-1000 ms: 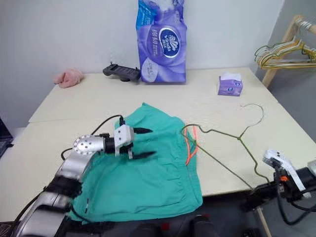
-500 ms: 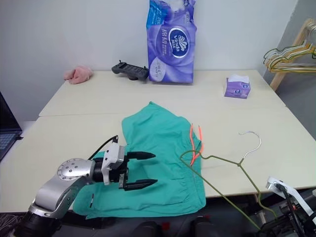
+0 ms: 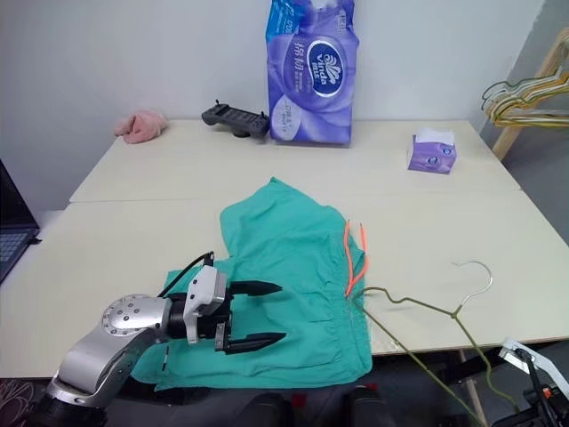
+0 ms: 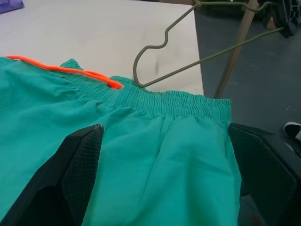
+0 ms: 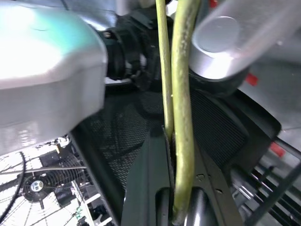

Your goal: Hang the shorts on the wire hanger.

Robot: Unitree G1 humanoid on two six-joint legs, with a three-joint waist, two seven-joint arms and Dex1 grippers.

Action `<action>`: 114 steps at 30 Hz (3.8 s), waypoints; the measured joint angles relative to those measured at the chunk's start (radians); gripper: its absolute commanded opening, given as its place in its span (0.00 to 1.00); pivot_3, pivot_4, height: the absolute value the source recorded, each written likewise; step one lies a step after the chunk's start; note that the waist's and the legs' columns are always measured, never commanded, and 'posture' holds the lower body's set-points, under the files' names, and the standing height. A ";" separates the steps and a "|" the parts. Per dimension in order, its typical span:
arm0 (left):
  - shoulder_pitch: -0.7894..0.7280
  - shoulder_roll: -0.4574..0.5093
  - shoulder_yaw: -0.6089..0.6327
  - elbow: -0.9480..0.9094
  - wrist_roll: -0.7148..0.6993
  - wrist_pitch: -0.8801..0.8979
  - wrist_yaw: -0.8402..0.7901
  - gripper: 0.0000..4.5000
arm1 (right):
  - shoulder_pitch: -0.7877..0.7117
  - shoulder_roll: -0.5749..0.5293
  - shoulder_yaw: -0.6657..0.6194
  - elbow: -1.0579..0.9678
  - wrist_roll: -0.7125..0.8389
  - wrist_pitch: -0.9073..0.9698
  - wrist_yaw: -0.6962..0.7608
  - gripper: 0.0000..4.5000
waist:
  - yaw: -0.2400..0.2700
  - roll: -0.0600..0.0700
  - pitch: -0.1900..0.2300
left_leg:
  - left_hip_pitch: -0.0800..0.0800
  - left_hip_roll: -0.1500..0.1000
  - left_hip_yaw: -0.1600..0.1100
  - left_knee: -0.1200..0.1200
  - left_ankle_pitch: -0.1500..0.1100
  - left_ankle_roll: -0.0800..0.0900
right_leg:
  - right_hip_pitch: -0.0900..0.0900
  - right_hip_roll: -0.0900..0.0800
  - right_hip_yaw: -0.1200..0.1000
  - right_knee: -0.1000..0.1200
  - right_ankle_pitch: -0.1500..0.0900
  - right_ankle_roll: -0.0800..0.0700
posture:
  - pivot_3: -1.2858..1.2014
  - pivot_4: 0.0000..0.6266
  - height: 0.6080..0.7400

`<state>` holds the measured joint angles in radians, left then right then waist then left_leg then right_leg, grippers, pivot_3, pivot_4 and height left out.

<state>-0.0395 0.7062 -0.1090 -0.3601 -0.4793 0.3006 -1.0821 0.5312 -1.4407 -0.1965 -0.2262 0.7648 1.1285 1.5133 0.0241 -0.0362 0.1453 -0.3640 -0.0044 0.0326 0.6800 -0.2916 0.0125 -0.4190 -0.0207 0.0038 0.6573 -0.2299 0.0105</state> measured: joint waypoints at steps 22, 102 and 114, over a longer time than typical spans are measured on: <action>-0.033 0.003 0.004 0.006 0.015 -0.001 0.004 0.99 | -0.355 0.109 0.284 -0.014 0.012 0.072 -0.033 0.00 | 0.005 0.007 0.011 | -0.012 0.001 -0.013 -0.001 0.000 0.000 | -0.001 -0.001 -0.015 -0.011 0.003 0.005 | 0.56 0.23 1.00; -0.012 0.015 0.038 0.041 0.034 -0.011 0.001 0.99 | -0.222 0.130 0.259 -0.025 0.055 0.059 -0.107 0.00 | 0.034 0.013 0.015 | -0.016 0.000 -0.022 0.000 0.000 0.000 | -0.001 -0.002 -0.022 -0.013 0.003 0.004 | 0.57 0.23 1.00; -0.014 0.014 0.038 0.045 0.040 -0.029 -0.002 0.99 | -0.322 0.274 0.287 0.003 0.083 0.143 -0.183 0.00 | 0.030 0.013 0.015 | -0.016 0.000 -0.022 0.001 0.000 0.000 | -0.001 -0.001 -0.022 -0.011 0.003 0.004 | 0.57 0.22 1.00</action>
<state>-0.0531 0.7203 -0.0710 -0.3153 -0.4394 0.2718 -1.0837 0.2094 -1.1672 0.0909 -0.2236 0.8479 1.2712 1.3301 0.0546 -0.0237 0.1598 -0.3795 -0.0043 0.0110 0.6808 -0.2913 0.0123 -0.4197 -0.0219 -0.0182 0.6460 -0.2264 0.0149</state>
